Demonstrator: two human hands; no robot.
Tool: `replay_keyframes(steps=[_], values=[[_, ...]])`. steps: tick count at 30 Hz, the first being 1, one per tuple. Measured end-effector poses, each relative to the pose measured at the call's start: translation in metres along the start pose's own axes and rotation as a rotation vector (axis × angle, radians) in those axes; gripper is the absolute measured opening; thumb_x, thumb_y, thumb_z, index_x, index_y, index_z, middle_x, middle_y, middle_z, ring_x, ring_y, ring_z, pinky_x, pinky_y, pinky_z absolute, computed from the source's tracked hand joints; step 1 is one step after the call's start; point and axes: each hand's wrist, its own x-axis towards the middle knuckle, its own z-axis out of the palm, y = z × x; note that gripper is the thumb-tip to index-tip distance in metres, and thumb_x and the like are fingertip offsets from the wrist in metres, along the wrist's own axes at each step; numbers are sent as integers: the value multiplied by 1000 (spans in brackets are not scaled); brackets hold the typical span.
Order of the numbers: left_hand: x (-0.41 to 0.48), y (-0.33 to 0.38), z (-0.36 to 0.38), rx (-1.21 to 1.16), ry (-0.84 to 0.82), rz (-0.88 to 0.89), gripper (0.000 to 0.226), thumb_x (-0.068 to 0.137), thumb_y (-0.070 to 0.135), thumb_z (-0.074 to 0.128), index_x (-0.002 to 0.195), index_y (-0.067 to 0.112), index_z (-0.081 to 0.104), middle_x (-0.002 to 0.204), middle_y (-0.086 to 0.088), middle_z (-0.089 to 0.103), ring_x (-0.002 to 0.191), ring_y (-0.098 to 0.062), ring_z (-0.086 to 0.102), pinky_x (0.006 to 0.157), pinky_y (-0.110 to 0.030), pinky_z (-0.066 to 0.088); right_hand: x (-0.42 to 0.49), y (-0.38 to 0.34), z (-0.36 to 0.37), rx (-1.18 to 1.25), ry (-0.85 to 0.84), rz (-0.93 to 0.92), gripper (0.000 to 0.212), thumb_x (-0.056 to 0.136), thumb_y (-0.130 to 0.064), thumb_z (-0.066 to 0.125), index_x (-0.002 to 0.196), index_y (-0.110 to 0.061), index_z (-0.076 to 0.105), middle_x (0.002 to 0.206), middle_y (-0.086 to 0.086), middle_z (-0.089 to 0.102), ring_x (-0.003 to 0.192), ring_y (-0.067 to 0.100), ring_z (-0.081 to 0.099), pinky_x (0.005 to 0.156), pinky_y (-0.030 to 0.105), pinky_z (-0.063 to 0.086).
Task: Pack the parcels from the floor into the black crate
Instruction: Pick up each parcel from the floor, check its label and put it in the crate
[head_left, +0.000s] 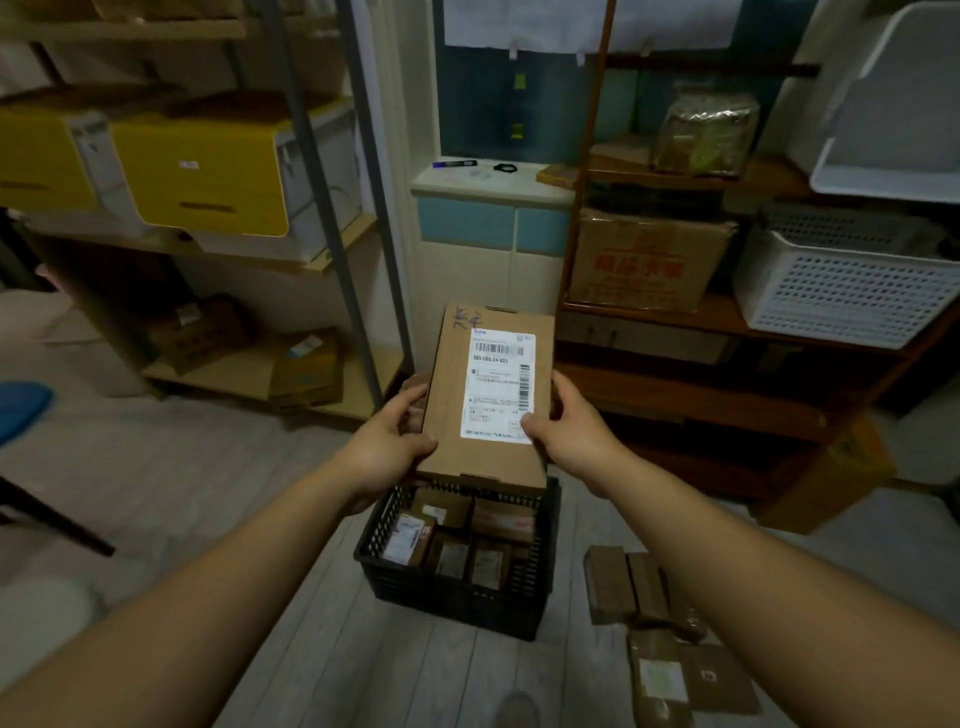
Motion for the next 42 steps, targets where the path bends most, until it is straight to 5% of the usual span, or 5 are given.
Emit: replay_keyframes(steps=[14, 24, 30, 36, 42], values=[[155, 25, -52, 85, 39, -86, 66, 93, 3, 49, 145, 35, 23, 103, -7, 59, 91, -22, 62, 65, -35, 55, 179, -1, 23, -27, -131, 51, 72, 91, -9, 59, 147, -32, 21, 127, -6, 55, 106, 11, 55, 83, 24, 50], [254, 17, -95, 161, -90, -188, 54, 95, 6, 44, 142, 30, 36, 129, -6, 51, 100, -23, 58, 70, -31, 51, 251, 25, 32, 286, 239, 264, 70, 88, -1, 60, 145, -26, 27, 118, 1, 58, 89, 19, 65, 53, 26, 52], [321, -14, -124, -9, -112, -242, 43, 89, 1, 57, 124, 22, 43, 101, -3, 61, 86, -20, 63, 54, -28, 57, 276, 45, 85, 578, 528, 409, 56, 89, 0, 58, 130, -26, 31, 110, 4, 55, 95, 23, 63, 69, 35, 58], [383, -83, -135, 188, -147, -215, 59, 82, 8, 63, 133, 30, 43, 118, -3, 59, 104, -23, 60, 81, -49, 57, 304, 112, 124, 182, 571, 531, 38, 84, -11, 68, 113, -15, 43, 106, 1, 57, 96, 18, 57, 79, 29, 48], [439, -182, -109, 389, -73, -229, 31, 91, 7, 55, 120, 18, 51, 90, 11, 52, 88, -15, 57, 72, -32, 55, 348, 230, 159, 2, 366, 563, 30, 89, -20, 62, 118, -16, 53, 99, -5, 62, 90, 14, 60, 76, 28, 50]])
